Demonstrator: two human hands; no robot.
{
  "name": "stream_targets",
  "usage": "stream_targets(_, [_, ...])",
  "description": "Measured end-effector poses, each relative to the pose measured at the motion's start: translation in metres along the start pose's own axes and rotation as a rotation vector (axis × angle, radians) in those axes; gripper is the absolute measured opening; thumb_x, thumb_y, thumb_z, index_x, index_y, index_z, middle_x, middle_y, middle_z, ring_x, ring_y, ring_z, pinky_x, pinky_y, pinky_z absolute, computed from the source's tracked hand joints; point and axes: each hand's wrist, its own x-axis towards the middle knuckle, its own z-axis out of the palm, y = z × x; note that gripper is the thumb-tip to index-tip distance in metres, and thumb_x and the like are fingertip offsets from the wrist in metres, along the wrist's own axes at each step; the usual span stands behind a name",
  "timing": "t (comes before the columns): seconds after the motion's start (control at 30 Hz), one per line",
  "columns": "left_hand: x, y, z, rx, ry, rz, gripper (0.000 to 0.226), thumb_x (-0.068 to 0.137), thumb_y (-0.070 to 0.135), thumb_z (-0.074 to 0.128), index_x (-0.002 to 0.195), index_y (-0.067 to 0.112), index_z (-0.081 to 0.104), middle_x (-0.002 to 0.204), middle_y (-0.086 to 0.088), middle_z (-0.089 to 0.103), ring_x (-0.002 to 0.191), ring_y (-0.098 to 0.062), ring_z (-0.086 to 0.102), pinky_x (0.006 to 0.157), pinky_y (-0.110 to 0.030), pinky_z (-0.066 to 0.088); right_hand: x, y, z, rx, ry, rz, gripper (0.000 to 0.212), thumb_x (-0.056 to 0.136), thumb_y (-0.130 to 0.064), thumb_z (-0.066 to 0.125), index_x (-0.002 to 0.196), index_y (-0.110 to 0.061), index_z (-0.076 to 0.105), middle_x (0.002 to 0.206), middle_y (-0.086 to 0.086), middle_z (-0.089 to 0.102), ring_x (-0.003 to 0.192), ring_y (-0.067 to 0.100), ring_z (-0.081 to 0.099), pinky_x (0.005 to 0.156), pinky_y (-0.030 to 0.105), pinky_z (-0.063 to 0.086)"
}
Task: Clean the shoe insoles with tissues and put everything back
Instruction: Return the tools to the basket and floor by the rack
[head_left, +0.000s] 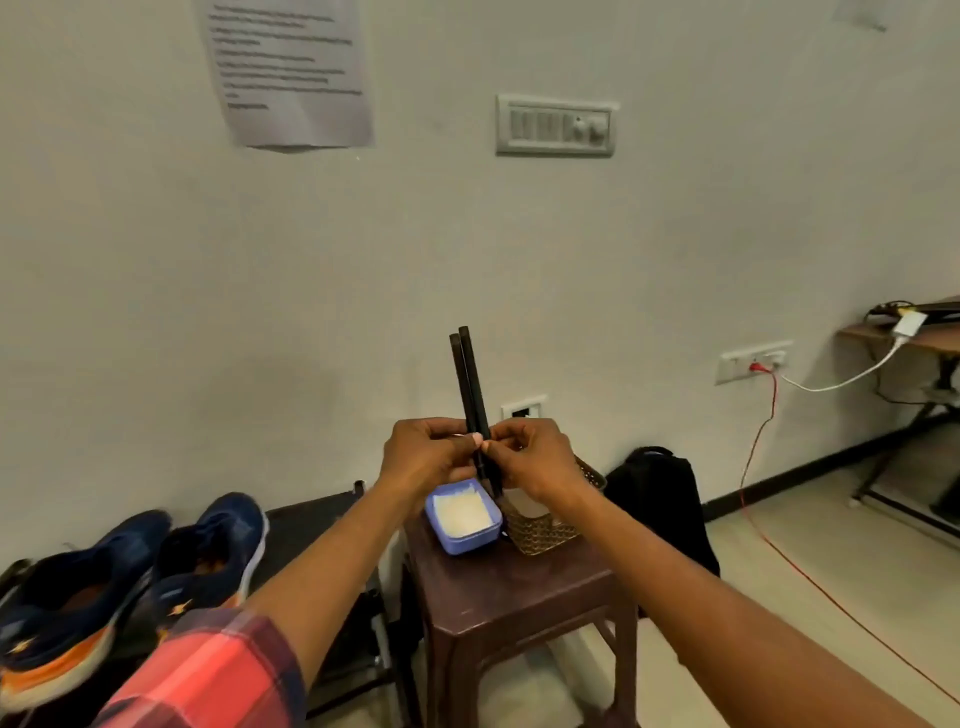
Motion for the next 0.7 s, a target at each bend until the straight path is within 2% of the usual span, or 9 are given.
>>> stream_targets(0.13, [0.05, -0.025, 0.062, -0.03, 0.012, -0.07, 0.016, 0.08, -0.001, 0.083, 0.088, 0.001, 0.069, 0.094, -0.024, 0.074, 0.08, -0.034, 0.077, 0.075, -0.046, 0.064, 0.05, 0.054, -0.033, -0.071, 0.021, 0.1, 0.02, 0.086, -0.023, 0.078, 0.102, -0.012, 0.074, 0.086, 0.006, 0.075, 0.078, 0.017, 0.074, 0.068, 0.039, 0.064])
stream_targets(0.2, [0.075, -0.04, 0.081, -0.008, 0.042, -0.12, 0.017, 0.08, -0.003, 0.082, 0.082, 0.001, 0.066, 0.09, -0.024, 0.073, 0.075, -0.034, 0.077, 0.071, -0.046, 0.065, 0.074, 0.079, -0.039, -0.142, 0.011, 0.147, 0.02, 0.085, -0.023, 0.078, 0.101, -0.011, 0.074, 0.085, 0.007, 0.075, 0.077, 0.018, 0.074, 0.067, 0.04, 0.063])
stream_targets(0.3, [0.117, -0.068, 0.099, 0.062, 0.073, -0.221, 0.021, 0.075, -0.001, 0.087, 0.084, 0.0, 0.068, 0.084, -0.021, 0.075, 0.067, -0.03, 0.077, 0.065, -0.045, 0.065, 0.109, 0.119, -0.031, -0.225, -0.05, 0.237, 0.012, 0.087, -0.02, 0.076, 0.095, -0.011, 0.075, 0.084, 0.009, 0.075, 0.074, 0.021, 0.074, 0.064, 0.04, 0.063])
stream_targets(0.4, [0.146, -0.098, 0.108, 0.35, 0.139, -0.296, 0.026, 0.072, 0.015, 0.091, 0.087, 0.005, 0.072, 0.079, -0.011, 0.077, 0.063, -0.023, 0.076, 0.06, -0.037, 0.064, 0.131, 0.153, -0.014, -0.35, -0.145, 0.326, 0.008, 0.089, -0.017, 0.073, 0.086, -0.011, 0.077, 0.082, 0.009, 0.075, 0.073, 0.022, 0.074, 0.064, 0.04, 0.063])
stream_targets(0.5, [0.161, -0.121, 0.114, 0.699, 0.09, -0.211, 0.022, 0.08, 0.021, 0.079, 0.097, 0.008, 0.072, 0.09, -0.005, 0.075, 0.069, -0.014, 0.067, 0.05, -0.021, 0.053, 0.143, 0.178, 0.003, -0.483, -0.224, 0.37, 0.011, 0.088, -0.015, 0.07, 0.082, -0.009, 0.077, 0.081, 0.007, 0.075, 0.073, 0.021, 0.072, 0.068, 0.037, 0.063])
stream_targets(0.53, [0.166, -0.128, 0.117, 0.778, 0.056, -0.17, 0.022, 0.084, 0.018, 0.073, 0.102, 0.005, 0.071, 0.096, -0.008, 0.075, 0.075, -0.016, 0.068, 0.054, -0.021, 0.054, 0.146, 0.184, 0.008, -0.528, -0.237, 0.372, 0.011, 0.088, -0.015, 0.068, 0.082, -0.008, 0.075, 0.083, 0.006, 0.074, 0.074, 0.02, 0.071, 0.07, 0.035, 0.062])
stream_targets(0.6, [0.176, -0.136, 0.126, 0.914, 0.005, -0.119, 0.021, 0.094, 0.011, 0.061, 0.111, 0.001, 0.068, 0.112, -0.015, 0.072, 0.099, -0.025, 0.07, 0.078, -0.029, 0.058, 0.148, 0.194, 0.017, -0.643, -0.268, 0.368, 0.012, 0.089, -0.012, 0.064, 0.077, -0.012, 0.063, 0.089, 0.006, 0.072, 0.079, 0.02, 0.068, 0.076, 0.033, 0.059])
stream_targets(0.63, [0.178, -0.137, 0.13, 0.966, -0.001, -0.099, 0.022, 0.098, 0.008, 0.057, 0.116, 0.001, 0.066, 0.119, -0.016, 0.07, 0.109, -0.027, 0.068, 0.087, -0.032, 0.056, 0.149, 0.199, 0.019, -0.695, -0.286, 0.378, 0.011, 0.089, -0.011, 0.063, 0.078, -0.014, 0.061, 0.089, 0.006, 0.071, 0.08, 0.02, 0.067, 0.075, 0.033, 0.057])
stream_targets(0.7, [0.181, -0.142, 0.137, 1.031, 0.007, -0.065, 0.024, 0.101, 0.006, 0.052, 0.121, 0.002, 0.064, 0.125, -0.015, 0.067, 0.116, -0.027, 0.065, 0.095, -0.034, 0.053, 0.148, 0.21, 0.024, -0.744, -0.294, 0.424, 0.01, 0.088, -0.009, 0.064, 0.08, -0.014, 0.06, 0.08, 0.003, 0.066, 0.076, 0.017, 0.066, 0.066, 0.031, 0.054])
